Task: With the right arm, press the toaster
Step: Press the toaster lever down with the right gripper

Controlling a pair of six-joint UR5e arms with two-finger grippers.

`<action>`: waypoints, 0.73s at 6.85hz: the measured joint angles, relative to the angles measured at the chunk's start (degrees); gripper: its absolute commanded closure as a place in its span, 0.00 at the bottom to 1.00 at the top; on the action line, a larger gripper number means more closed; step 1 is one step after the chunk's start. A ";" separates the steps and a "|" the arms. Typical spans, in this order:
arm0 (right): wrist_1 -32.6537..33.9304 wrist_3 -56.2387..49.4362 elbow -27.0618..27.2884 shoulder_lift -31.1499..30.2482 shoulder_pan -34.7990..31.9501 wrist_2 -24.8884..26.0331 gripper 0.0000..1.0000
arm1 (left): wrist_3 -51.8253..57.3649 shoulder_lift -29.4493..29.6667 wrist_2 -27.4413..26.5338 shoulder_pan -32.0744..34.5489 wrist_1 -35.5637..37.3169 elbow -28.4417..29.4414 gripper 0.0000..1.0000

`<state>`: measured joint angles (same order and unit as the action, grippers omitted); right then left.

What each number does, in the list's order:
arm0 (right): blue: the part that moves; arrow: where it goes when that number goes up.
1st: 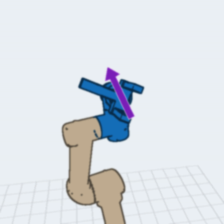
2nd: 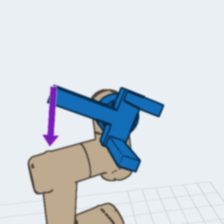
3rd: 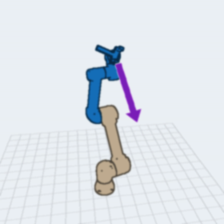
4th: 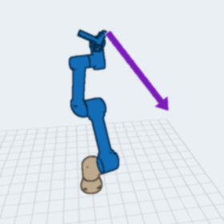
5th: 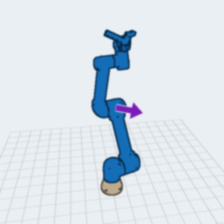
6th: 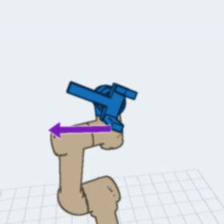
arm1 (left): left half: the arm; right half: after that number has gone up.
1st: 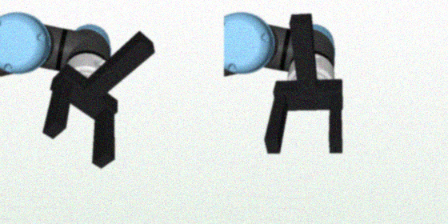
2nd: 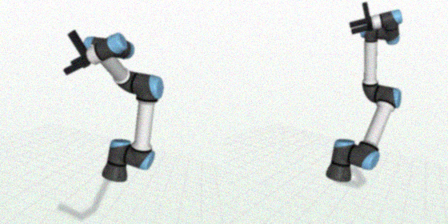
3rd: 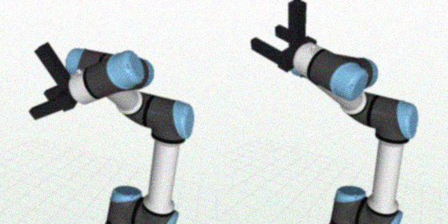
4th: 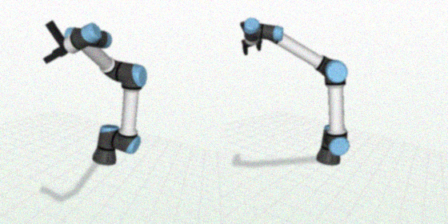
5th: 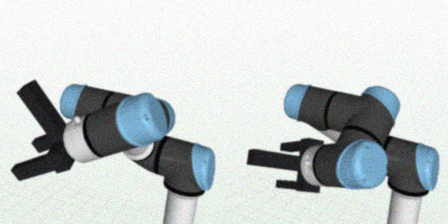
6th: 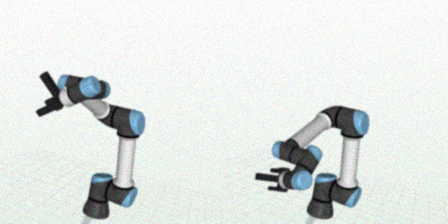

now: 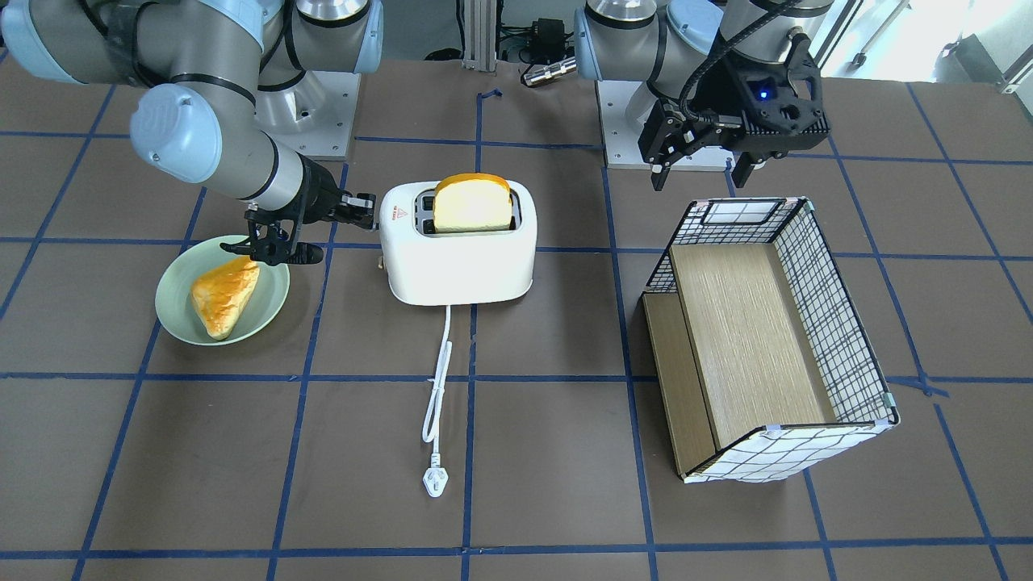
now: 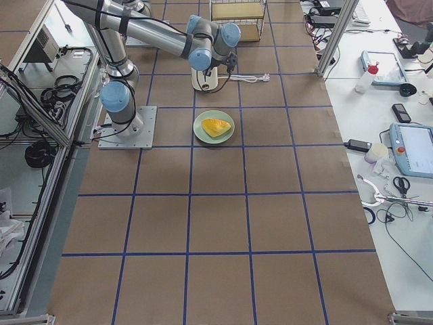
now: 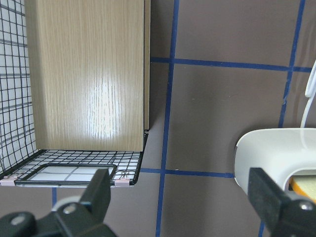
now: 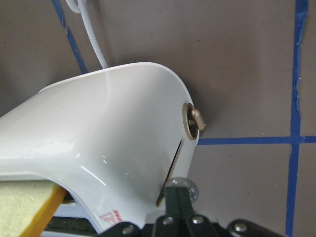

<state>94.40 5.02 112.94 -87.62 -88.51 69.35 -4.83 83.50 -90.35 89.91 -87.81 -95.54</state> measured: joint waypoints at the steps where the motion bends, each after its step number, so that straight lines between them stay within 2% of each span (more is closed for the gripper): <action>1: 0.87 0.02 0.05 0.35 0.00 0.00 1.00 | 0.00 0.00 0.00 0.00 -0.02 0.00 0.00; 5: 2.47 -0.14 0.21 2.68 0.00 0.10 1.00 | 0.00 0.00 0.00 0.00 -0.07 0.00 0.00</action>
<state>96.87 4.89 113.15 -84.94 -88.51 69.45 -4.83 83.50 -90.35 89.91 -87.87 -95.54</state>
